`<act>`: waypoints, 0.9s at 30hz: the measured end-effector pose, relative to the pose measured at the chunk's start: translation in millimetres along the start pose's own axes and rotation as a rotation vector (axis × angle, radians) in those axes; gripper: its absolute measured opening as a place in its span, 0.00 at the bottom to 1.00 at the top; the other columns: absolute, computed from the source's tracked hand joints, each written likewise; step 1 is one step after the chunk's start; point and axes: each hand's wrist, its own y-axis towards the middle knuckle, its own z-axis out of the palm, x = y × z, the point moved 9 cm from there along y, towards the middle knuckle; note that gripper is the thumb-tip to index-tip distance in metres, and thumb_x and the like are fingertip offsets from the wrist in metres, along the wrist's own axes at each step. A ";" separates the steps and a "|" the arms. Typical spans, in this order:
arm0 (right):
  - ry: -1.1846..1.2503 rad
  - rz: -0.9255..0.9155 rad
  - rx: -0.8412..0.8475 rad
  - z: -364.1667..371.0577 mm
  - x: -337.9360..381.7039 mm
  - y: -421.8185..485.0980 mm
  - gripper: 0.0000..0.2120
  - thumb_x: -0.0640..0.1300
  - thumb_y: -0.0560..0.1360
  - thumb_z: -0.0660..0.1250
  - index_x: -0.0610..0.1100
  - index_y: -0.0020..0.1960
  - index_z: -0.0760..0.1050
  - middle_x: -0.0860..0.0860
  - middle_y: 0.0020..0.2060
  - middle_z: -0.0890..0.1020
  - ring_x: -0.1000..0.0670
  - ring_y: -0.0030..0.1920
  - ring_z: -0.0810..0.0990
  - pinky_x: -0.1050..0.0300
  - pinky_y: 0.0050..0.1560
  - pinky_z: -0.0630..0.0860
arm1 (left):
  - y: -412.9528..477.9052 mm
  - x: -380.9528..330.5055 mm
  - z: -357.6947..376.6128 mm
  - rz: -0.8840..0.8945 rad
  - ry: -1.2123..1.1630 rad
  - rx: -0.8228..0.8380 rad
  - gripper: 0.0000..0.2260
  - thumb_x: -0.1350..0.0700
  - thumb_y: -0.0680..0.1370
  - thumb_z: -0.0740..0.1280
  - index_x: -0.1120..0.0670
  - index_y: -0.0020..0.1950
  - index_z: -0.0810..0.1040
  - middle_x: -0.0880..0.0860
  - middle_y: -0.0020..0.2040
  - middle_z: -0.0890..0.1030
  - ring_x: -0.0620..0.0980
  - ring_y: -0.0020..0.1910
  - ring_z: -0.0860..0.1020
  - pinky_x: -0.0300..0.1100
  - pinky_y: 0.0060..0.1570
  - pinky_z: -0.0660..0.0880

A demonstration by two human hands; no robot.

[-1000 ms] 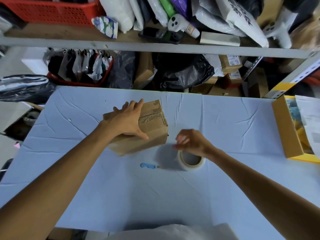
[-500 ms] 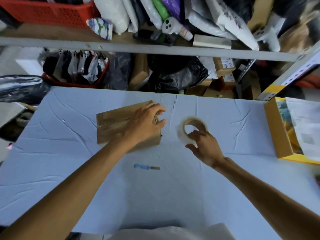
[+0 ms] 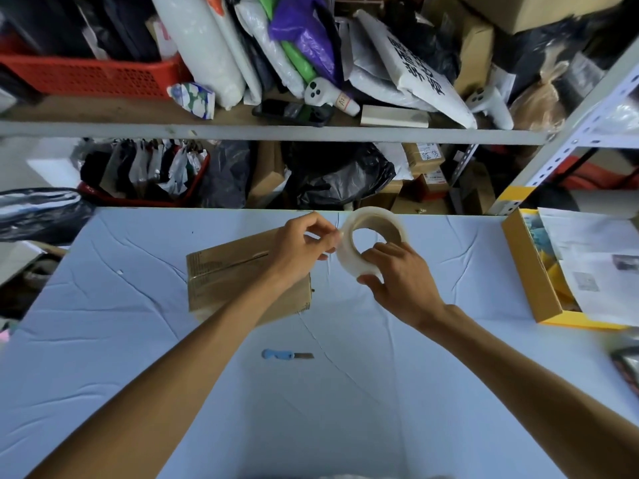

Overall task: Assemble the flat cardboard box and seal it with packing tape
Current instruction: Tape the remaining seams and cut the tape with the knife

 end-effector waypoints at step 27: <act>0.282 0.058 0.042 -7.7 -1.0 -0.2 0.08 0.37 0.68 0.75 0.39 0.47 0.81 0.46 0.42 0.83 0.45 0.43 0.78 0.54 0.46 0.73 | -18.8 -11.0 -28.6 0.052 -0.163 0.136 0.18 0.64 0.80 0.60 0.49 0.67 0.72 0.54 0.59 0.77 0.51 0.53 0.81 0.39 0.53 0.78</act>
